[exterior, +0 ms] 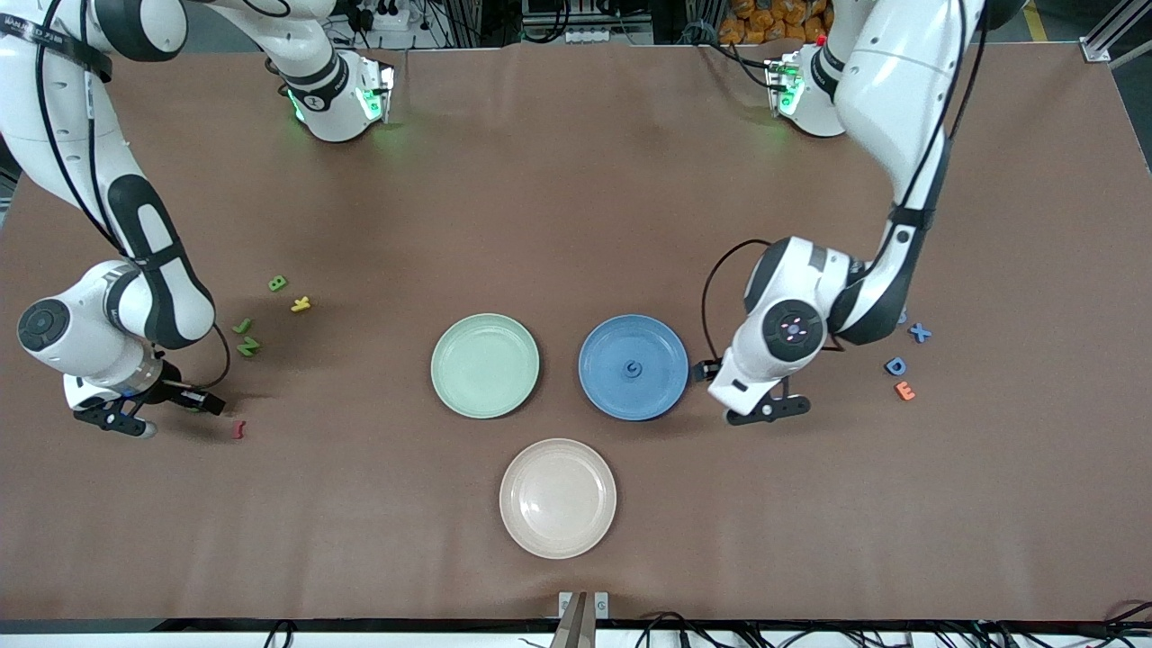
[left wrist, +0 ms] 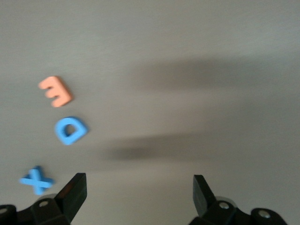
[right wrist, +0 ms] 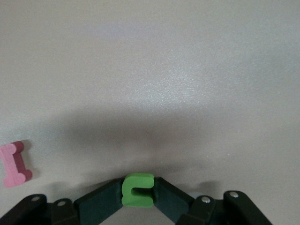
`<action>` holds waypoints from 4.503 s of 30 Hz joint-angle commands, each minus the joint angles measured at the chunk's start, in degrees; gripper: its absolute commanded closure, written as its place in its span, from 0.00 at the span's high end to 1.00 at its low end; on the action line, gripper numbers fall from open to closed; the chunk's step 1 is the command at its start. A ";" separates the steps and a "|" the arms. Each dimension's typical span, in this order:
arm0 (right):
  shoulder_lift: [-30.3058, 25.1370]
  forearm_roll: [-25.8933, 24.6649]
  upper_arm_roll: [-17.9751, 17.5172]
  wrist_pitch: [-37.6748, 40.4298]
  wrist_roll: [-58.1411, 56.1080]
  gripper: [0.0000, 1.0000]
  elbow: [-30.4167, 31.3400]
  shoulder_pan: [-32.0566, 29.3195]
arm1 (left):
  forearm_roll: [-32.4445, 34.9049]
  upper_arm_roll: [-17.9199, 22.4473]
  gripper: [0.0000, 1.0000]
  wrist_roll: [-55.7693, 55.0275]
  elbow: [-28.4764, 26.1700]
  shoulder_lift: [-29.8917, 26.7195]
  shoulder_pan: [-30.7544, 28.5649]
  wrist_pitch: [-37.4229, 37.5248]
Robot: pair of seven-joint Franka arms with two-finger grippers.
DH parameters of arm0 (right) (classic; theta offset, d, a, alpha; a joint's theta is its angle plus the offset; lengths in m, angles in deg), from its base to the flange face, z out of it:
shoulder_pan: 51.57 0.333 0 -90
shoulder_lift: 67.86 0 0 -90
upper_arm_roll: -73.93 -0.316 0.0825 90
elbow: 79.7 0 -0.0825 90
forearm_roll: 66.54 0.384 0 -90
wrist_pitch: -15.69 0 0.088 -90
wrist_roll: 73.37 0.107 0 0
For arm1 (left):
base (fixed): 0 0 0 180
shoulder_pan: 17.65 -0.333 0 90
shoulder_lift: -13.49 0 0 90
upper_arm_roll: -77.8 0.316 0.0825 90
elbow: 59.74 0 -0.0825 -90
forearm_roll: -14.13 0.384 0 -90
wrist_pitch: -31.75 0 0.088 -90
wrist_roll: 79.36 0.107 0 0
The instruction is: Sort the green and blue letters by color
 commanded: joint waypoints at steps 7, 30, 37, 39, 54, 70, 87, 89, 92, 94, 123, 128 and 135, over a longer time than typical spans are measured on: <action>-3.71 1.82 -1.66 2.22 11.09 0.00 1.86 5.15 | 5.80 -0.66 1.00 15.64 -7.08 -1.82 -11.20 -9.12; -5.38 5.87 -4.03 2.13 38.51 0.00 -0.78 21.94 | 6.42 -0.57 1.00 17.15 -11.12 3.19 -15.70 -19.94; -6.35 5.87 -6.67 2.13 46.33 0.00 -0.69 25.37 | 6.42 -0.48 1.00 17.15 -11.13 4.33 -15.70 -21.53; -6.17 5.87 -7.28 2.04 48.18 0.00 -0.69 26.16 | 6.42 -0.48 1.00 17.15 -11.13 4.33 -15.61 -21.53; -2.92 5.43 -9.83 -1.47 56.54 0.00 -0.69 32.22 | 6.42 -0.48 1.00 17.15 -10.51 4.16 -15.61 -21.35; 0.95 5.16 -9.92 -5.69 57.07 0.00 -0.69 34.33 | 6.42 -0.66 1.00 16.71 -9.89 3.71 -15.61 -21.09; -1.51 4.37 -9.83 -4.29 54.96 1.00 -0.60 32.67 | 6.42 -0.57 0.87 16.71 -10.16 4.68 -16.93 -21.09; -2.82 4.37 -9.83 -1.84 53.30 1.00 -0.60 31.62 | 6.42 -0.57 0.78 16.71 -10.16 4.68 -16.93 -21.09; -5.20 4.37 -9.66 2.47 51.45 1.00 -0.69 30.21 | 6.42 -0.57 0.67 16.71 -10.16 4.68 -16.93 -21.09; -6.87 4.37 -9.66 4.84 51.27 1.00 -0.69 29.42 | 6.42 -0.57 0.62 16.71 -10.16 4.68 -16.93 -21.09; -18.48 -4.77 -2.64 17.78 4.70 1.00 5.46 7.44 | 6.42 -3.28 0.43 11.54 -4.72 0.20 -15.08 -10.02; -19.09 -4.77 -0.26 15.22 -1.11 0.60 7.93 6.83 | 6.42 -6.63 0.43 5.74 -1.64 -0.33 -15.08 -5.71; -19.09 -4.77 0.62 14.87 -1.56 0.39 8.45 6.39 | 6.42 -13.04 0.43 -6.30 2.41 0.64 -14.82 -3.42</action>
